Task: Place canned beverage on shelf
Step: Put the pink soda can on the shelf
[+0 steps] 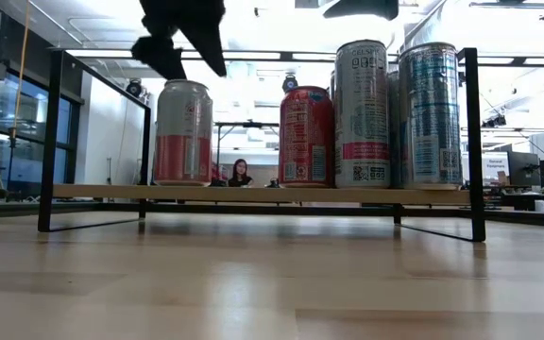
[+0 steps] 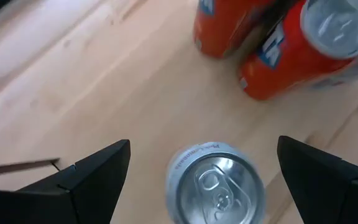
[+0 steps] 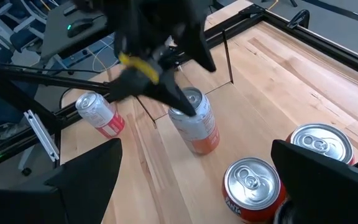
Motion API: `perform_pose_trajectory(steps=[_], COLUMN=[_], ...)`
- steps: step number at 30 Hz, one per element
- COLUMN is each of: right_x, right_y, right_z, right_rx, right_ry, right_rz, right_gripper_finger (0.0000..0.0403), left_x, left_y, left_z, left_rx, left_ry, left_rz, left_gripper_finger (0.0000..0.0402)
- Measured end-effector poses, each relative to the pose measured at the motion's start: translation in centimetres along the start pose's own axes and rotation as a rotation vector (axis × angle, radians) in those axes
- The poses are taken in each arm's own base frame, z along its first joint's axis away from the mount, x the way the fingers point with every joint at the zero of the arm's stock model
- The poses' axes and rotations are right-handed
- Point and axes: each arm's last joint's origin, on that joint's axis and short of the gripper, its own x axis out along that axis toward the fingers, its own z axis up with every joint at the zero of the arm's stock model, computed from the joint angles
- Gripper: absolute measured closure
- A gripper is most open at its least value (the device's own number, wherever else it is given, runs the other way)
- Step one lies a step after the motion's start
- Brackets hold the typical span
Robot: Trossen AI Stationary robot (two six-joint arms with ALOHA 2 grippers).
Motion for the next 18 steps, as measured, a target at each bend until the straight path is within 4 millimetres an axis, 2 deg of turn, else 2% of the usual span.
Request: perform_pose_trajectory(steps=[7,18], right_x=[0.0,0.0], right_y=[0.0,0.0], right_z=[0.0,-0.1], right_rx=[-0.001,-0.006], right_ry=[0.003,0.007], right_rz=[-0.002,-0.005], right_gripper_finger=[0.0004,0.0004], left_x=[2.7,2.6], left_y=[-1.6,-1.9], left_z=[-1.2,-2.4], left_rx=[-0.007,-0.029], left_ry=[0.096,0.141], left_rz=[0.059,0.114], left_gripper_finger=[0.0041,0.0041])
